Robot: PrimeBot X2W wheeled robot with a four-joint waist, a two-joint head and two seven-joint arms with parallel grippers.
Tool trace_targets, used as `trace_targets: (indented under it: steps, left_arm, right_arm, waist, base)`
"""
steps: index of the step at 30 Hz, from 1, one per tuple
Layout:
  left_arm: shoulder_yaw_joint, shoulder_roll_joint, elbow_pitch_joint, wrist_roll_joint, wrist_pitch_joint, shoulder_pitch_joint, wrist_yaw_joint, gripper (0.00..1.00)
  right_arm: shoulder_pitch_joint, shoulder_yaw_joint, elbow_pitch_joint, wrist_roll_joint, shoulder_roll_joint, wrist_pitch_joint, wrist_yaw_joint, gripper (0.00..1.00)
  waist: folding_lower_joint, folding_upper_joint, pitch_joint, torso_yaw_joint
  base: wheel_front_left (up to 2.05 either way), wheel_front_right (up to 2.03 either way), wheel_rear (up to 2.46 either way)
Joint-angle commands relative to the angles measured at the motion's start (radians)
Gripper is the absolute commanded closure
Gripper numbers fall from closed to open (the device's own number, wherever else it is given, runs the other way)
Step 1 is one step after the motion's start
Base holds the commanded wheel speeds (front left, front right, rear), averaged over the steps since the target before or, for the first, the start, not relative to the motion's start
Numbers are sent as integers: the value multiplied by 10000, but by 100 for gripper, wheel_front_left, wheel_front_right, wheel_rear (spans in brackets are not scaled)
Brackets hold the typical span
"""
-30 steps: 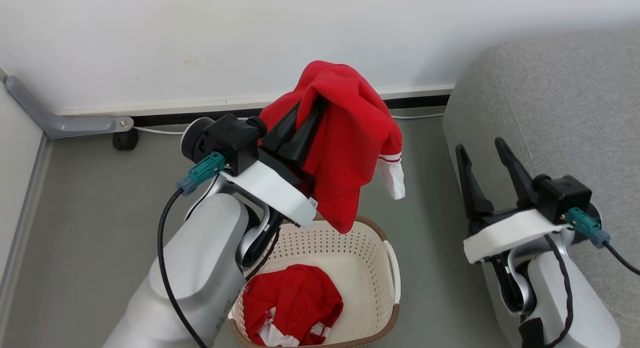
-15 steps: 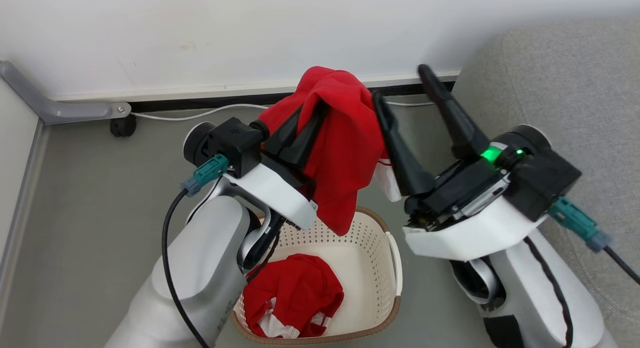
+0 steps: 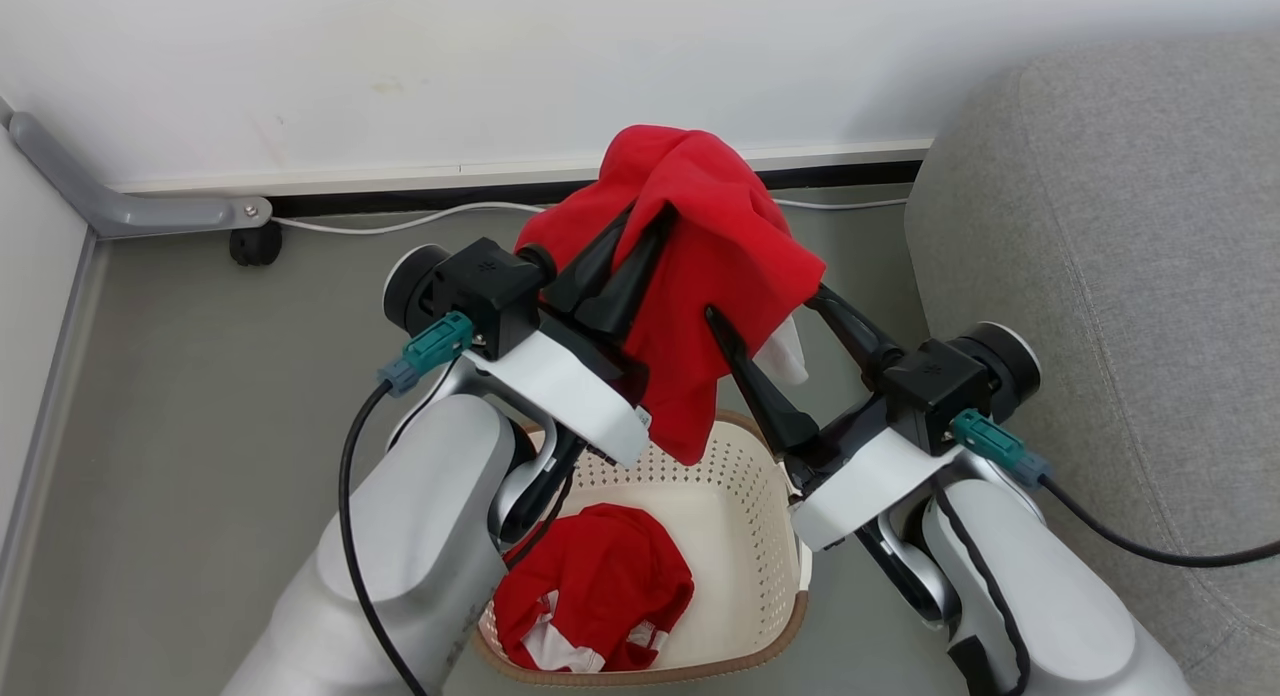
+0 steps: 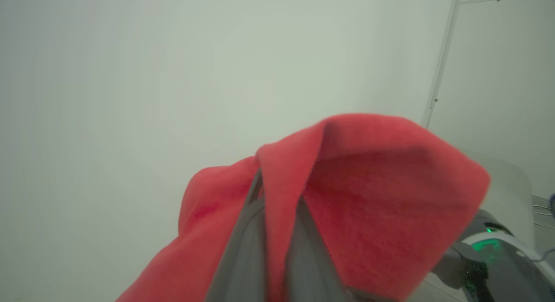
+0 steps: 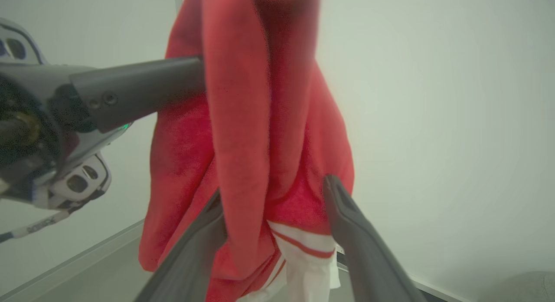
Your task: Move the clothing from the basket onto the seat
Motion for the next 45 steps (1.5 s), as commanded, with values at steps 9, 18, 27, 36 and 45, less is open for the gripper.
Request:
trace_targets:
  steps: [9, 18, 27, 36, 45]
  left_arm:
    - [165, 144, -324, -80, -59, -415, -40, 100]
    - [102, 144, -232, -147, -59, -393, -40, 100]
    - [153, 166, -218, -151, -59, -408, -40, 100]
    - [-155, 346, 90, -435, -59, -192, -40, 0]
    - [-685, 667, 202, -657, -59, 144, -40, 0]
  right_arm:
    - [-469, 186, 361, 252, 348, -57, 40, 0]
    - [-596, 418, 358, 353, 397, -57, 40, 79]
    - [-675, 413, 582, 720, 421, -57, 40, 100]
    - [-374, -255, 190, 735, 416, -57, 40, 100]
    - [-11, -1416, -189, 610, 398, -57, 40, 100]
  waist:
    - [0, 0, 111, 78]
    - [0, 0, 192, 99]
    - [0, 0, 256, 58]
    - [0, 0, 206, -61]
    - [0, 0, 74, -386]
  base:
    - [0, 0, 0]
    - [0, 0, 0]
    - [0, 0, 0]
    - [0, 0, 0]
    - [0, 0, 0]
